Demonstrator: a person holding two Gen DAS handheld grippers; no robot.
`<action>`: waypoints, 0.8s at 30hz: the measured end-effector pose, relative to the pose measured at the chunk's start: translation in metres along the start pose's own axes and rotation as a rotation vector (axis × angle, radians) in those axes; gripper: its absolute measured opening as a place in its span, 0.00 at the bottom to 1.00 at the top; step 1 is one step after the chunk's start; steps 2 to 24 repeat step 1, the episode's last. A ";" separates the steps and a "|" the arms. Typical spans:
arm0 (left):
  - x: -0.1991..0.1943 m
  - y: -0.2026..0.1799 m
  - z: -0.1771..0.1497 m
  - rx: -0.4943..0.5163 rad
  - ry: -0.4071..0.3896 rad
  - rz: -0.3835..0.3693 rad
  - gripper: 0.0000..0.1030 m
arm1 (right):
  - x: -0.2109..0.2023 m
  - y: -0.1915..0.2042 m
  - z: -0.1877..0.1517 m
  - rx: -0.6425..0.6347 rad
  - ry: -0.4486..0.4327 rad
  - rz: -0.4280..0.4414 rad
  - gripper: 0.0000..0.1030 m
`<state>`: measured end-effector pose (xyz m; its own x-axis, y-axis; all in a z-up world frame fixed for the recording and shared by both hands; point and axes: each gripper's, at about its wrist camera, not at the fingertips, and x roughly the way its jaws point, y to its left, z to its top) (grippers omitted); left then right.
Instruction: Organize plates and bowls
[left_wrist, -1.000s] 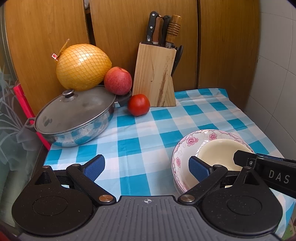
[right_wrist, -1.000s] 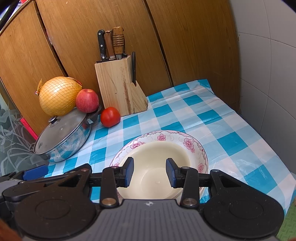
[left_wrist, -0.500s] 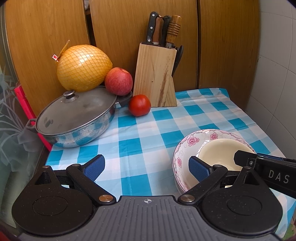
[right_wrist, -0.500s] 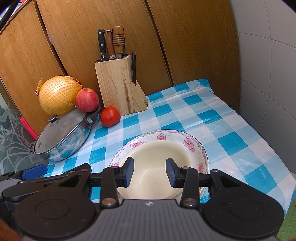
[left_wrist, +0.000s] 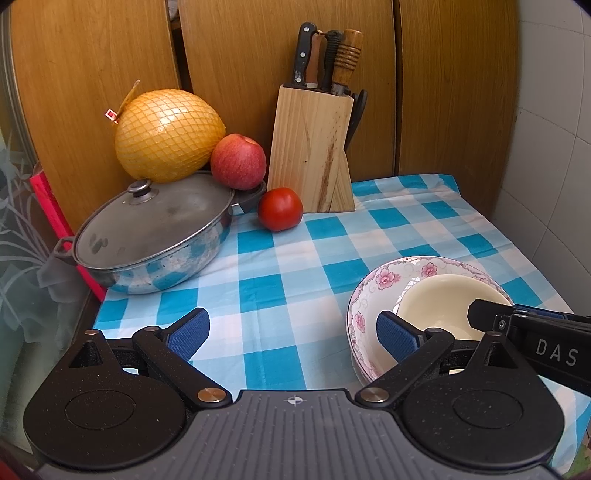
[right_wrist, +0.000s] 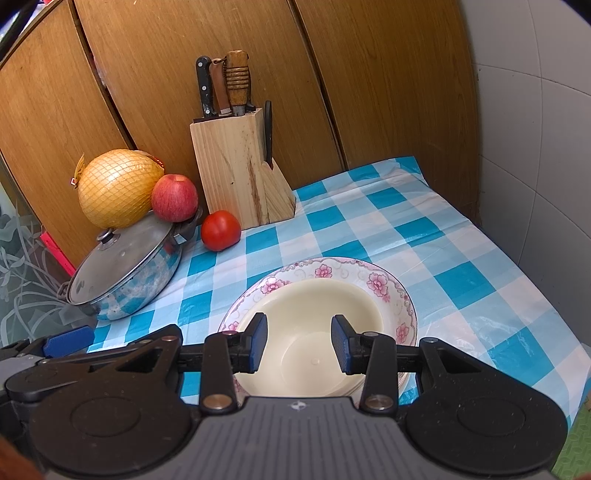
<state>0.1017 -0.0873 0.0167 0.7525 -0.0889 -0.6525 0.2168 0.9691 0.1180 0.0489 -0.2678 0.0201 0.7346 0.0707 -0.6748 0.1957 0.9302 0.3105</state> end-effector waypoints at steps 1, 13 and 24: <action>0.000 0.000 0.000 -0.001 0.001 0.000 0.96 | 0.000 0.000 0.000 0.000 0.000 0.000 0.35; 0.000 0.000 0.000 -0.001 0.001 0.000 0.96 | 0.000 0.000 0.000 0.000 0.000 0.000 0.35; 0.000 0.000 0.000 -0.001 0.001 0.000 0.96 | 0.000 0.000 0.000 0.000 0.000 0.000 0.35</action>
